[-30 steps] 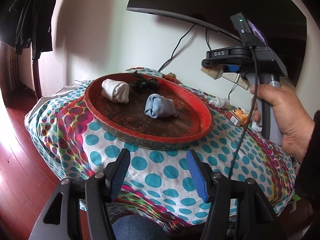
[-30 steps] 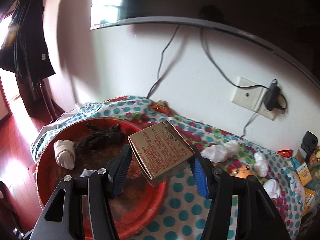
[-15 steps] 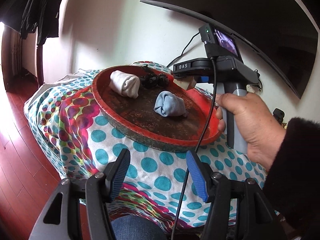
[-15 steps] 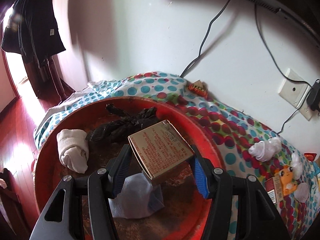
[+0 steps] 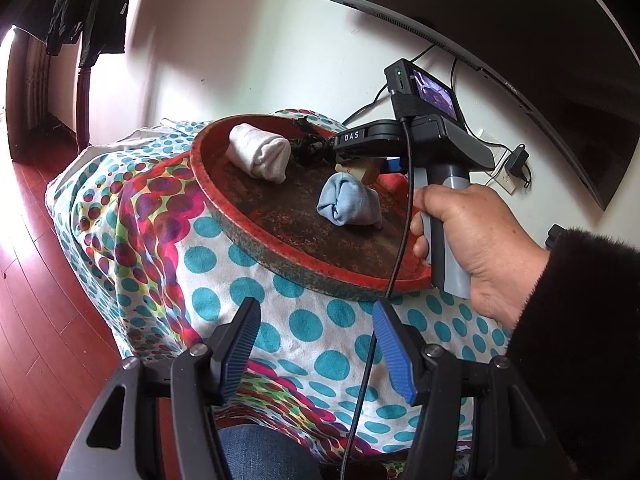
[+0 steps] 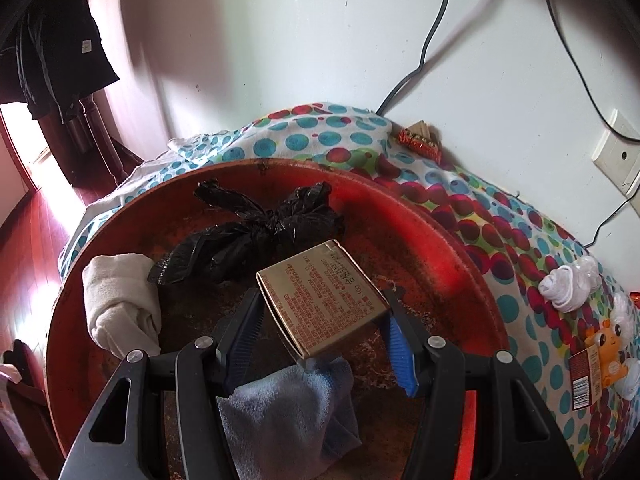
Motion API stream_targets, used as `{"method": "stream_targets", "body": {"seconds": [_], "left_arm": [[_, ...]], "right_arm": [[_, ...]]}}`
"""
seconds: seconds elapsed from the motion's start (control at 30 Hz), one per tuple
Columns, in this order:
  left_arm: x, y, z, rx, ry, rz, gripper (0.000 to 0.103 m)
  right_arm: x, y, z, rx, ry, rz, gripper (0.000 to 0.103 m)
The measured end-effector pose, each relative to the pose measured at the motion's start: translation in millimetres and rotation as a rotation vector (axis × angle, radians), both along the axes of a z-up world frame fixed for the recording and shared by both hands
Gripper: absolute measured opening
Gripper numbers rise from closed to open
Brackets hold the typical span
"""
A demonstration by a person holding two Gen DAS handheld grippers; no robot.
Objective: Organize objects
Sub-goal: 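Carry the tan box into the red tray and release it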
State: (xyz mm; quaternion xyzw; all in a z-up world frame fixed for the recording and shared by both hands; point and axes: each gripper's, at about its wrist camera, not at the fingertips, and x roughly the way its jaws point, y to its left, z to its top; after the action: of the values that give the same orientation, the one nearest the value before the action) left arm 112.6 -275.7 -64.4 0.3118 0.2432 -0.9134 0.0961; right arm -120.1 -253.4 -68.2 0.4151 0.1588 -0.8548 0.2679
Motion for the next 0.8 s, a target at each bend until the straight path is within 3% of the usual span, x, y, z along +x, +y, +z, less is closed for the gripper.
{"method": "stream_targets", "body": {"seconds": [0.3, 0.4, 0.53, 0.6, 0.63, 0.8], "left_arm": [[-1, 1, -1, 0.002, -0.007, -0.002, 0.06], [-3, 3, -1, -0.008, -0.006, -0.008, 0.06], [-2, 7, 0, -0.025, 0.002, -0.012, 0.06], [-2, 12, 1, -0.038, 0.0, -0.023, 0.06], [-3, 15, 1, -0.047, 0.0, -0.032, 0.06], [-7, 37, 1, -0.114, 0.001, -0.109, 0.06]], "right_arm": [[-14, -5, -19, 0.052, -0.111, -0.005, 0.056], [-16, -3, -22, 0.036, -0.143, 0.004, 0.061], [1, 26, 18, -0.056, 0.056, -0.033, 0.066], [8, 52, 38, -0.124, 0.129, -0.061, 0.098], [10, 69, 46, -0.147, 0.157, -0.084, 0.102], [-3, 188, 49, -0.111, 0.21, -0.25, 0.102]]}}
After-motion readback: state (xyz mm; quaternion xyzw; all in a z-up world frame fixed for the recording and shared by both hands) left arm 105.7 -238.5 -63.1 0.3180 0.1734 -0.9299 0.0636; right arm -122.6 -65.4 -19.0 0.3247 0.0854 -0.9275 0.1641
